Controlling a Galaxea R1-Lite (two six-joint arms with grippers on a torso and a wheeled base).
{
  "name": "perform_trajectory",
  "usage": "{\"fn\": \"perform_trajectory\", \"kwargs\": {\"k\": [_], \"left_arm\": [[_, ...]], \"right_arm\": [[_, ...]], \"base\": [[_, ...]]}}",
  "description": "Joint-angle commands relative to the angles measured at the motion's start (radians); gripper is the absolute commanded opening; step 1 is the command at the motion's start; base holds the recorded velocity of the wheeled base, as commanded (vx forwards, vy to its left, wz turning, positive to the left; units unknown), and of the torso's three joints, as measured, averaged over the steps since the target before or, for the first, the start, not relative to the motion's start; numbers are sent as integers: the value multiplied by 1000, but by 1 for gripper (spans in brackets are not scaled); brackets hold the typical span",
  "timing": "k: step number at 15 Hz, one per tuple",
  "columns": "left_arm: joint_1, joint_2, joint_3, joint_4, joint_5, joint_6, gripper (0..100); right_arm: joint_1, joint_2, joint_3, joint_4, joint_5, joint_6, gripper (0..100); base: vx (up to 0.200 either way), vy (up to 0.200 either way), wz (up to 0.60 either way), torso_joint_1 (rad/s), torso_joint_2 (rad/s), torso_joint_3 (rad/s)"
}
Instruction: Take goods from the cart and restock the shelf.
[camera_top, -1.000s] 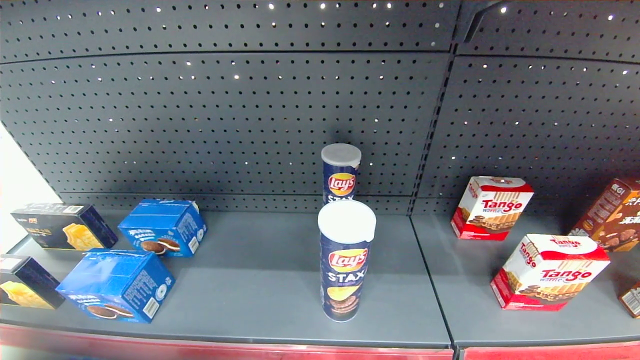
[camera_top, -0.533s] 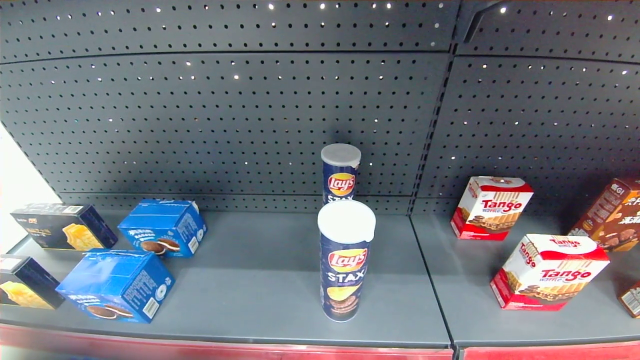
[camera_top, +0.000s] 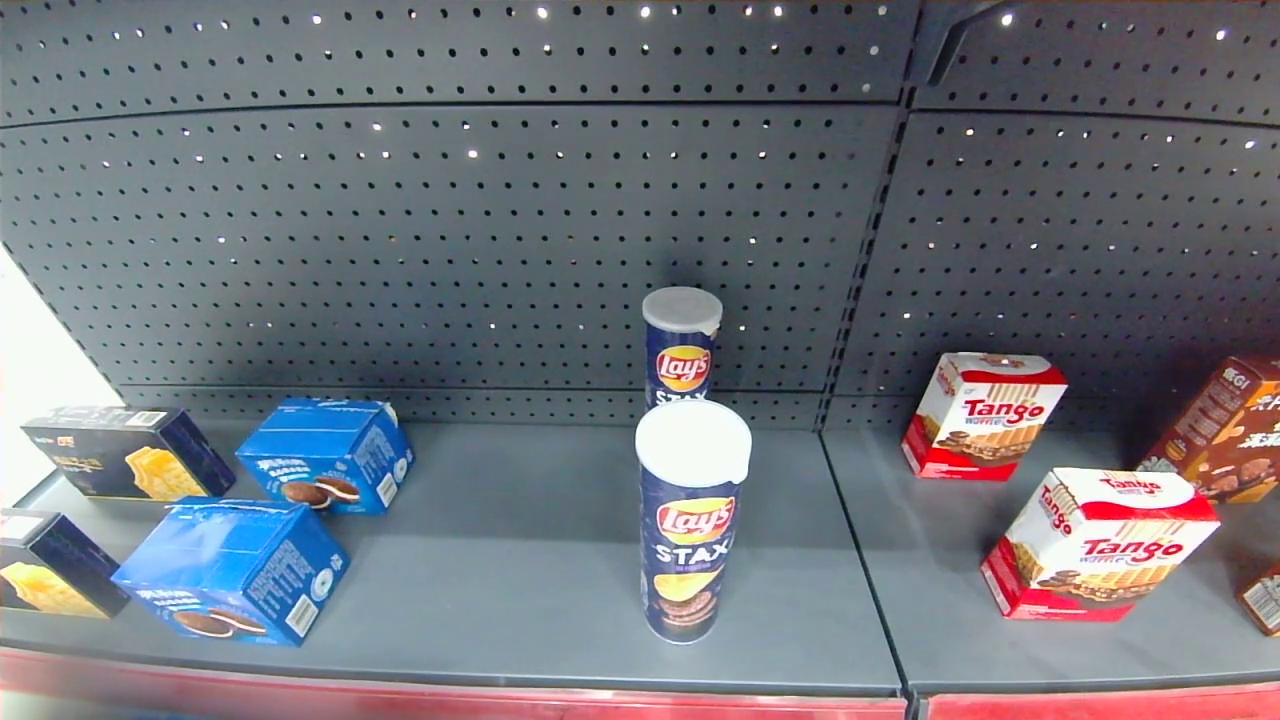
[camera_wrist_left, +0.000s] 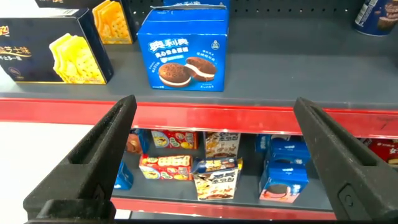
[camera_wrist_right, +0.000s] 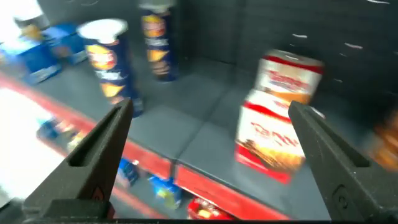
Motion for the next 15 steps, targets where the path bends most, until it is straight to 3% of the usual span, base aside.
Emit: {"fn": "perform_trajectory", "kwargs": {"k": [1, 12, 15], "left_arm": [[0, 0, 0, 0, 0, -1, 100], [0, 0, 0, 0, 0, -1, 100], [0, 0, 0, 0, 0, -1, 100]], "right_arm": [[107, 170, -30, -7, -29, -53, 100], [362, 730, -84, -200, -341, 27, 100], [371, 845, -123, -249, -367, 59, 100]], "base": [[0, 0, 0, 0, 0, 0], [0, 0, 0, 0, 0, 0], [0, 0, 0, 0, 0, 0]]}}
